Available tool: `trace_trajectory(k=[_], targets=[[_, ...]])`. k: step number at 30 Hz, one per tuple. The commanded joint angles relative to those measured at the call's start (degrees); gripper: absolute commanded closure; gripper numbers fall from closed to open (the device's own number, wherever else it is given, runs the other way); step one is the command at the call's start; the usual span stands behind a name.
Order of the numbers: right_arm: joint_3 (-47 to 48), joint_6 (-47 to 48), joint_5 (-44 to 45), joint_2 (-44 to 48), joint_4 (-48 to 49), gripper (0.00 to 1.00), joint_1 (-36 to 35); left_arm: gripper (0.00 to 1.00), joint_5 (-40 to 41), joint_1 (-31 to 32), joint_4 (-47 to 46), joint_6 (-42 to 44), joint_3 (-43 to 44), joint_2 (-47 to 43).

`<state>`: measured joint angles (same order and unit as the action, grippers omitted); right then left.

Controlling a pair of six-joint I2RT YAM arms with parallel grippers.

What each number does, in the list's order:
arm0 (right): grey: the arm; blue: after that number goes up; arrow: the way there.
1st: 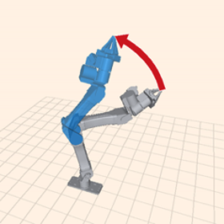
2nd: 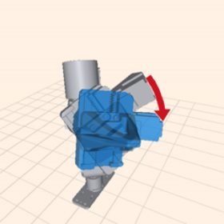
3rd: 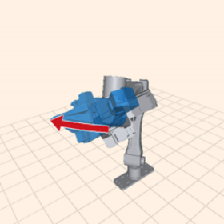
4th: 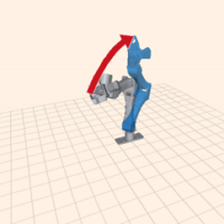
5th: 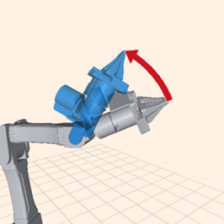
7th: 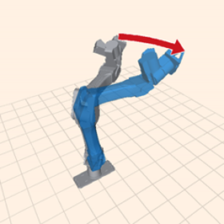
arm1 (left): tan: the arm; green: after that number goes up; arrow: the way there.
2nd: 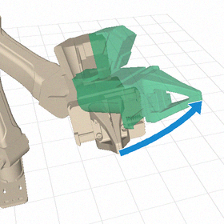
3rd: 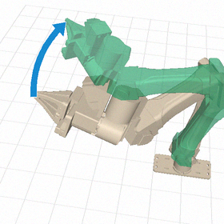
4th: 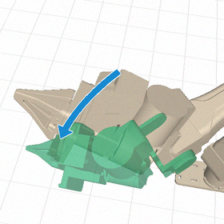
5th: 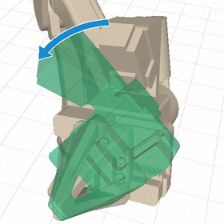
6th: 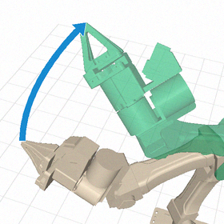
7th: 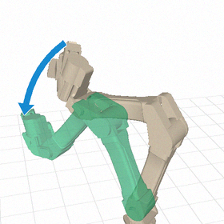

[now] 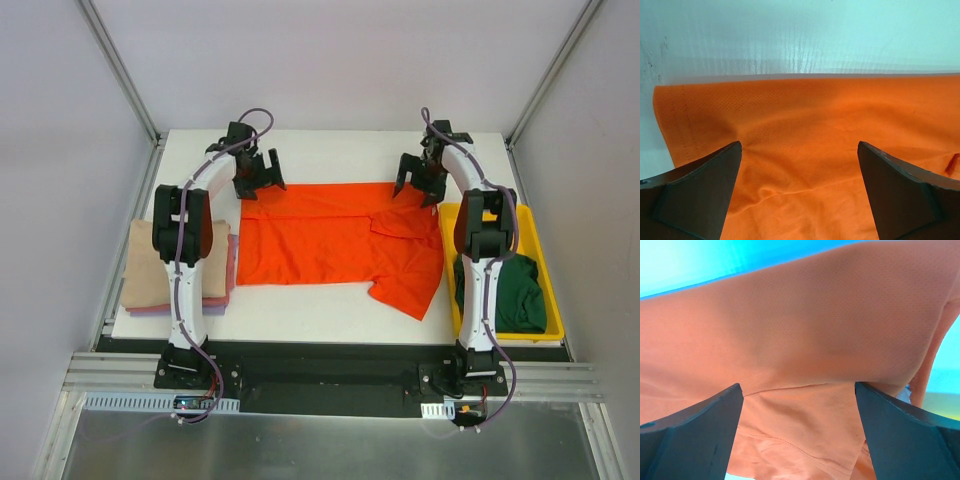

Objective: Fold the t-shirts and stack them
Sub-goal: Grap the side of the flattened tshirt closest away from the robot with both arms

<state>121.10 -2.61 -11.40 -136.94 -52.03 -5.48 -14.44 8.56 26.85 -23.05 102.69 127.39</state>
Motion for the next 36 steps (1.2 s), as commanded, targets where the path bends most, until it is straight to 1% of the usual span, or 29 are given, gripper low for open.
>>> trace_trajectory(k=[1, 4, 6, 9, 10, 11, 12, 15, 19, 20, 22, 25, 28, 34, 36], targets=[[2.3, 6.4, 1.2, 8.3, 0.8, 0.04, -1.5, 0.01, -0.2, 0.0, 2.5, 2.4, 2.8, -6.3], [-4.4, 9.0, 3.4, 16.6, 3.0, 0.04, -3.9, 0.01, 1.2, 1.2, 2.9, 2.4, -3.1, -14.9], [-11.2, 9.6, 5.2, 24.1, 5.8, 0.04, -5.7, 0.01, 5.1, 2.7, 2.9, 1.6, -10.4, -21.9], [-24.7, 7.9, 10.8, 38.5, 10.6, 0.04, -8.9, 0.01, 13.6, 6.6, 2.9, -1.1, -22.3, -33.6], [-30.3, 6.7, 13.7, 42.5, 12.5, 0.04, -10.0, 0.01, 16.4, 8.1, 2.9, -2.8, -26.9, -36.8], [-38.1, 5.4, 14.9, 47.2, 15.3, 0.04, -11.4, 0.01, 18.7, 10.0, 3.0, -4.4, -32.2, -40.3], [-43.3, 4.1, 16.1, 51.0, 19.0, 0.04, -11.9, 0.01, 20.0, 11.3, 3.0, -6.5, -35.7, -44.6], [-58.6, -1.9, 15.7, 62.1, 24.9, 0.04, -11.9, 0.01, 23.0, 14.5, 3.9, -15.4, -46.4, -53.2], [-73.9, -7.6, 12.6, 75.7, 33.2, 0.04, -11.9, 0.01, 26.2, 15.8, 3.9, -26.6, -58.0, -63.1], [-76.9, -7.8, 10.1, 78.4, 35.2, 0.04, -11.9, 0.01, 27.2, 15.9, 3.8, -29.7, -59.8, -65.1], [-80.4, -6.4, 7.9, 83.4, 37.8, 0.04, -11.9, 0.02, 27.9, 16.0, 3.8, -33.5, -62.1, -67.4], [-81.8, -2.8, 8.2, 88.2, 37.7, 0.04, -11.8, 0.05, 27.3, 16.3, 3.7, -36.7, -62.7, -68.5], [-82.0, -0.6, 7.2, 89.7, 36.7, 0.04, -11.8, 0.1, 28.0, 17.7, 3.1, -39.3, -63.1, -67.8], [-82.4, -0.6, 8.2, 89.2, 35.8, 0.04, -11.7, 0.19, 30.9, 20.4, 3.0, -42.0, -60.4, -60.5], [-82.4, -0.6, 8.0, 88.8, 35.4, 0.04, -11.8, 0.2, 32.3, 20.4, 2.9, -43.2, -60.3, -58.7]])
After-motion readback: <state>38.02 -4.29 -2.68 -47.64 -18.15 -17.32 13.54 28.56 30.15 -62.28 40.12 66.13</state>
